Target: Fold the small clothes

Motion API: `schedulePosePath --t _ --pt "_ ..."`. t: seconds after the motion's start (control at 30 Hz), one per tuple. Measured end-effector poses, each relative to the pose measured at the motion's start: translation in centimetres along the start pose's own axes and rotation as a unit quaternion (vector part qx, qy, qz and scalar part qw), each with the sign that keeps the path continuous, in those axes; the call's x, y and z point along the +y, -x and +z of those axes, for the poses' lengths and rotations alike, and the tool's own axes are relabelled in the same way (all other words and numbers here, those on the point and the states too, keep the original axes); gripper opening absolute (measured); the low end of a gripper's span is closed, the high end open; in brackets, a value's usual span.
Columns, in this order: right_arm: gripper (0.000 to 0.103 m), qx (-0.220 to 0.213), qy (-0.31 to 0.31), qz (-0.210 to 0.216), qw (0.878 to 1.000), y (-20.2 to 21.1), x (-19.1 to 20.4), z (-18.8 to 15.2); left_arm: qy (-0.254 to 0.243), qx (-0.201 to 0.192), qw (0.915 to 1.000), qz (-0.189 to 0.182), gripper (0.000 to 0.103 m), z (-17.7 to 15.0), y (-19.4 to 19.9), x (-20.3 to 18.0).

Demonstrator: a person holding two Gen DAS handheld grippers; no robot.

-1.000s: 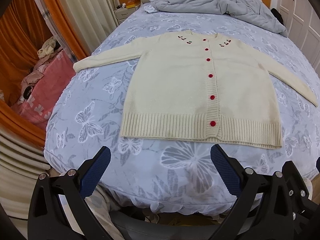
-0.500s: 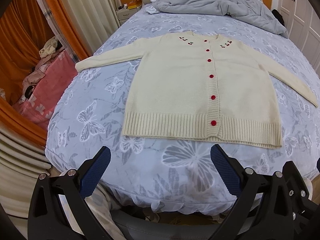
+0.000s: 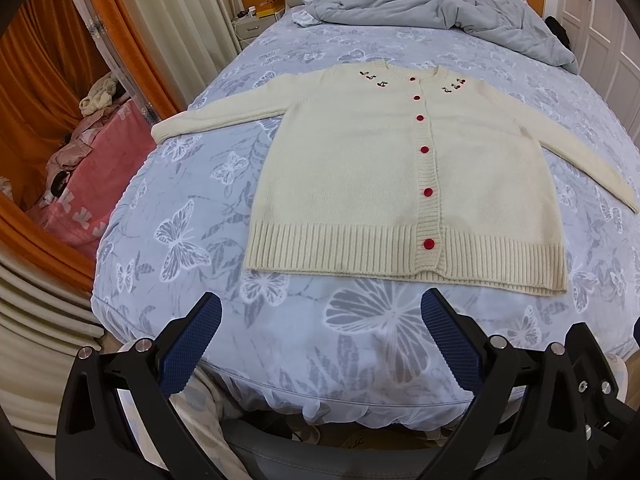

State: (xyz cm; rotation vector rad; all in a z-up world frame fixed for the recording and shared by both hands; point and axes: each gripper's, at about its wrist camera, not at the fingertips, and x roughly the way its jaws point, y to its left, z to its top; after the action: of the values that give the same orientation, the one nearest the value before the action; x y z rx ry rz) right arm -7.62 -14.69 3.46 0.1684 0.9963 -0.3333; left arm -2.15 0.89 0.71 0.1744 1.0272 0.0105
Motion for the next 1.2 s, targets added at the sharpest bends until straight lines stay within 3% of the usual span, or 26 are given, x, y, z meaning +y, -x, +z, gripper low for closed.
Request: schedulePosePath --t 1.2 --pt "0.098 0.007 -0.005 0.002 1.0 -0.58 -0.24 -0.02 -0.005 0.004 0.9999 0.008 0.098 0.15 -0.26 -0.23"
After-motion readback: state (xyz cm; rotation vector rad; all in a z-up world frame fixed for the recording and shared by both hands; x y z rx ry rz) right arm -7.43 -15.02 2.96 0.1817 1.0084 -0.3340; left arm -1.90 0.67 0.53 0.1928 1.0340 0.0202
